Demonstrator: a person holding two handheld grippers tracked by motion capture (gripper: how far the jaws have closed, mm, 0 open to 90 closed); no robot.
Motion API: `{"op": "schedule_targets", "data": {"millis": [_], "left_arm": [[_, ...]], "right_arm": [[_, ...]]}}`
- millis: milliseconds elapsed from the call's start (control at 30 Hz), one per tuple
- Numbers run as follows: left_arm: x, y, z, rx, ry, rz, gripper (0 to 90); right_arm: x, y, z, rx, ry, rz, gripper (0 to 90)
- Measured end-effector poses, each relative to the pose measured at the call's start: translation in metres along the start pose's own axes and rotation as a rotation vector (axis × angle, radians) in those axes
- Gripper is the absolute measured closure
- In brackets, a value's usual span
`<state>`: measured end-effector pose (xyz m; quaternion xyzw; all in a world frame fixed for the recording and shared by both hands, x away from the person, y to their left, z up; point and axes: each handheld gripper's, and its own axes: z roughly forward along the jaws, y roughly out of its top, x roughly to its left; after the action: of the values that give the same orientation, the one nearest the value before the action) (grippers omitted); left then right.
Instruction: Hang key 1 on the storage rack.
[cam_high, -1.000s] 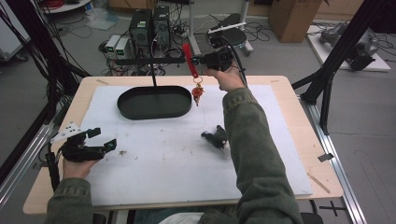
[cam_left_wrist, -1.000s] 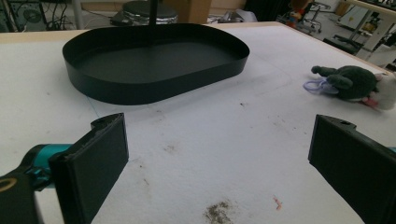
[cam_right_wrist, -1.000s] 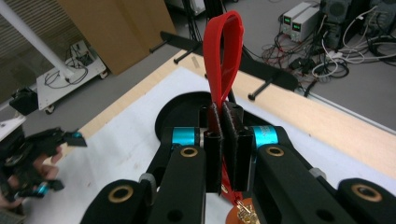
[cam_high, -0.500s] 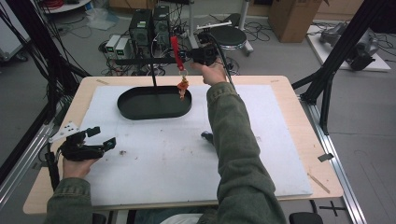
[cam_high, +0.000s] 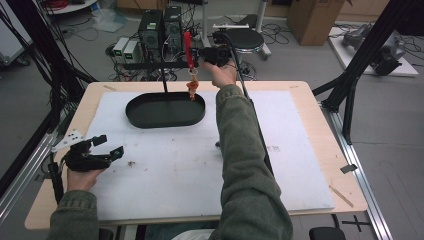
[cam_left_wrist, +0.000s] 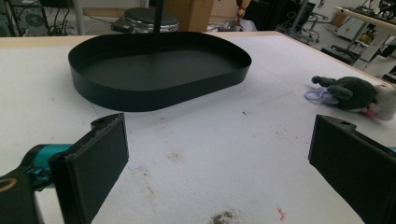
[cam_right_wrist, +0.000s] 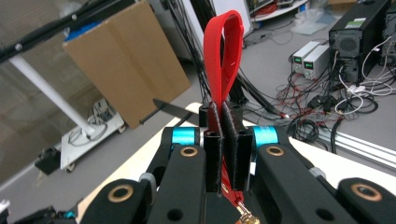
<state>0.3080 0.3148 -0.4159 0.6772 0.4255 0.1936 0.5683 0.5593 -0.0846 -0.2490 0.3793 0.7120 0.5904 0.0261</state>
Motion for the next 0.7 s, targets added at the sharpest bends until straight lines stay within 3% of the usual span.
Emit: {"op": "schedule_targets", "data": {"millis": [267, 300, 433, 467, 533, 567, 633, 667, 700], "left_arm": [[0.002, 0.0, 0.0, -0.001, 0.001, 0.0, 5.4], [0.004, 0.0, 0.0, 0.005, 0.0, -0.001, 5.4], [0.005, -0.001, 0.001, -0.002, 0.002, -0.011, 5.4], [0.004, 0.0, 0.001, -0.003, 0.001, -0.011, 5.4], [0.005, -0.001, 0.001, 0.002, 0.0, -0.01, 5.4], [0.005, -0.001, 0.001, 0.004, 0.003, -0.01, 5.4], [0.004, -0.001, 0.001, -0.001, 0.004, -0.011, 5.4], [0.004, 0.0, 0.001, -0.002, 0.004, -0.012, 5.4], [0.003, 0.0, 0.001, -0.002, 0.004, -0.011, 5.4]], "right_arm": [[-0.004, -0.002, 0.011, 0.01, -0.026, 0.016, 87.0], [-0.006, -0.002, 0.014, 0.003, -0.087, 0.015, 86.5], [-0.01, -0.002, 0.015, -0.056, -0.123, 0.05, 86.1], [-0.011, -0.002, 0.015, -0.072, -0.116, 0.051, 81.7], [-0.011, -0.003, 0.016, -0.127, -0.12, 0.078, 43.0], [-0.011, -0.004, 0.018, -0.114, -0.167, 0.078, 26.8], [-0.009, -0.006, 0.019, 0.0, -0.235, 0.017, 6.9], [-0.008, -0.007, 0.019, 0.06, -0.254, -0.013, 0.7], [-0.007, -0.008, 0.018, 0.086, -0.283, -0.041, 0.5]]}}
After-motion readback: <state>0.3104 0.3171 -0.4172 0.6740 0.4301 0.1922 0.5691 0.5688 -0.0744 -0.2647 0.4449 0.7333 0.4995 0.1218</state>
